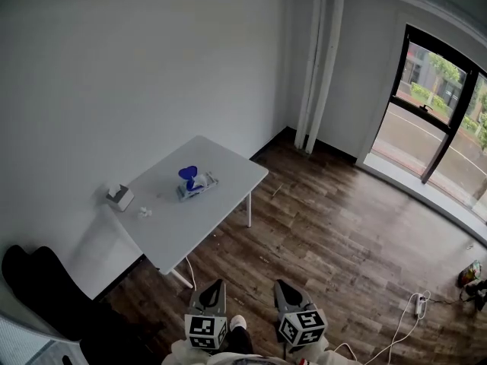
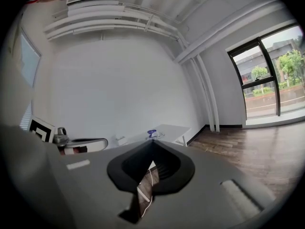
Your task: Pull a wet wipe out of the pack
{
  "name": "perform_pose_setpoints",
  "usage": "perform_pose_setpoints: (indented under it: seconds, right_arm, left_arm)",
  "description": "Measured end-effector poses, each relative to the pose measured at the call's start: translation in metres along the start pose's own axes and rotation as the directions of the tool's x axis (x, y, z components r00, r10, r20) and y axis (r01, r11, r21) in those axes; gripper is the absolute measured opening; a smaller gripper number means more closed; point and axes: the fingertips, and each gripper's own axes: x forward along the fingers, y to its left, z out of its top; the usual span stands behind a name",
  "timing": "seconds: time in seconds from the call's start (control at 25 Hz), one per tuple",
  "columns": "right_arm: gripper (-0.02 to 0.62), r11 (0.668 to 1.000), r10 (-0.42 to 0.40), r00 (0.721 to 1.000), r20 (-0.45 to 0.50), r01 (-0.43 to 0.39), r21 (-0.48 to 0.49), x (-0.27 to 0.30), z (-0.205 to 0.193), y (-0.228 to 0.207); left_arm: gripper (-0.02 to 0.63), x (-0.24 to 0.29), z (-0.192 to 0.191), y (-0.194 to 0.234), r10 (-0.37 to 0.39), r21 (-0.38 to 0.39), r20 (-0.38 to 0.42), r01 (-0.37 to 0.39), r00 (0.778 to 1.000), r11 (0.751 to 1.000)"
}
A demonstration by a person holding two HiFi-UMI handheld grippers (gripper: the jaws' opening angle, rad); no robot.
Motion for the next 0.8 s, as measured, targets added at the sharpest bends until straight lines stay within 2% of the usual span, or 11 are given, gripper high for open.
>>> perform_pose_setpoints:
  seconds: [0.56,0.8]
  right_arm:
    - [0.005,1.0,0.021,0.999,-0.045,-0.022,-0.022,0.152,0.033,0.011]
    - [0.005,0.999,0.016,0.998,-0.054,-0.018,-0.033,0.192,0.044,0.014]
  left_arm:
    - [0.005,0.094,0.023,0.11,0.023,-0.028,-0.008,-0.023,1.0,0.999]
    - [0.005,0.126,0.029,0.133,0.0,-0.042,-0.001,0.0,1.0,0.999]
